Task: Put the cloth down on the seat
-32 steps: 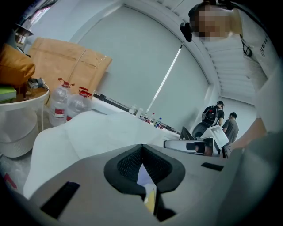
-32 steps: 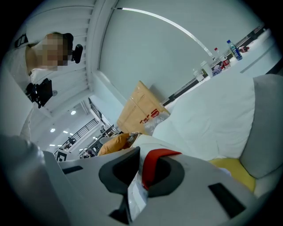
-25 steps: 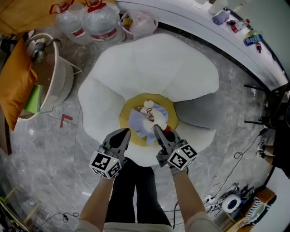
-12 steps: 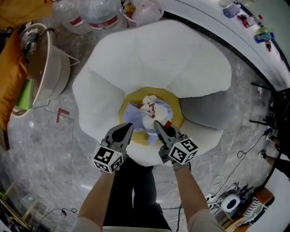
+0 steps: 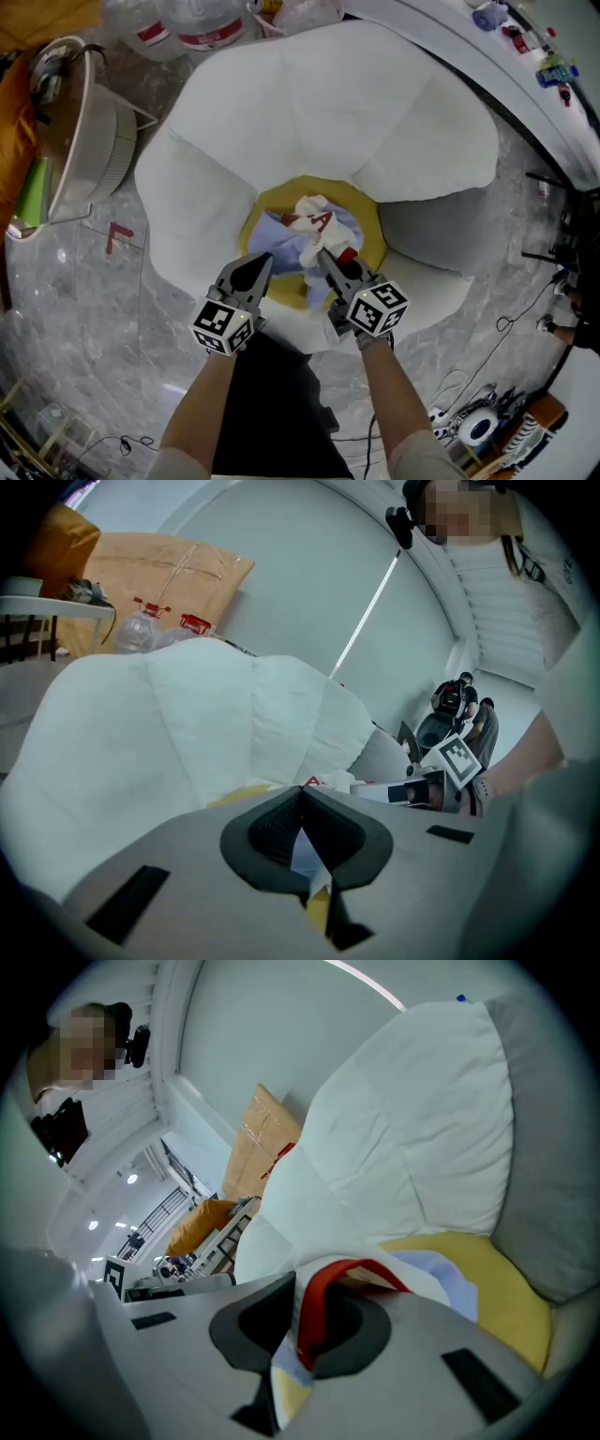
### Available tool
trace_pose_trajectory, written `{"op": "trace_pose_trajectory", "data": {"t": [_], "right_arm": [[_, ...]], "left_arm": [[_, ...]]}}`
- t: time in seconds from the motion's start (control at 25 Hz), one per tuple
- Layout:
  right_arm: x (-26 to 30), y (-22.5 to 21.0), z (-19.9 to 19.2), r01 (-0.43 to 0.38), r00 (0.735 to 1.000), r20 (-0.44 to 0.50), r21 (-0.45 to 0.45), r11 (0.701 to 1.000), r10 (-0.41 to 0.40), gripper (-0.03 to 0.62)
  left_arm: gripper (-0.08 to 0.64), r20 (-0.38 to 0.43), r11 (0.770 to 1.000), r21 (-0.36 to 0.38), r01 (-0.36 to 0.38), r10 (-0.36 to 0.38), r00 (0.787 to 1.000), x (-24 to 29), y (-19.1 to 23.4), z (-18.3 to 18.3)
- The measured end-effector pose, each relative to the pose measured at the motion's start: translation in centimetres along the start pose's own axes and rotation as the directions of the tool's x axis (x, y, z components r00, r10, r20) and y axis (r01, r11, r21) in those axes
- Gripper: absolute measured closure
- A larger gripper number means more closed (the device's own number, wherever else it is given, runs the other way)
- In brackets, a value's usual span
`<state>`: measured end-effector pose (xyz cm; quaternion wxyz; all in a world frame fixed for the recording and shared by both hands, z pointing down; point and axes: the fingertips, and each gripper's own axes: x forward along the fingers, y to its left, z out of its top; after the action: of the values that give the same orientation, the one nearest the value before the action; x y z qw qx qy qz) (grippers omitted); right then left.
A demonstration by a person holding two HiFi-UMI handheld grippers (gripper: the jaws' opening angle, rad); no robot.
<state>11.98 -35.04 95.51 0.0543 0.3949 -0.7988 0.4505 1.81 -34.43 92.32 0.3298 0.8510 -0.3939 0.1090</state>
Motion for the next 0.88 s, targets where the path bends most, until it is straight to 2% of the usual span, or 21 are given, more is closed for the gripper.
{"op": "trace_pose_trajectory", "data": {"t": [0.36, 0.88], "right_arm": [[1.6, -3.0, -2.2, 0.027, 1.0, 0.004, -0.011, 1.0, -0.027, 0.546], [2.6, -4.9, -3.7, 0.029, 0.999, 0.047, -0.027, 0.999, -0.028, 0.546]], "left_arm": [[0.546, -0.011, 1.0, -0.001, 0.023, -0.023, 1.0, 1.8, 1.3, -3.6], [0.546, -0.016, 0.999, 0.009, 0.038, -0.038, 0.999, 2.6, 3.3, -5.8]]}}
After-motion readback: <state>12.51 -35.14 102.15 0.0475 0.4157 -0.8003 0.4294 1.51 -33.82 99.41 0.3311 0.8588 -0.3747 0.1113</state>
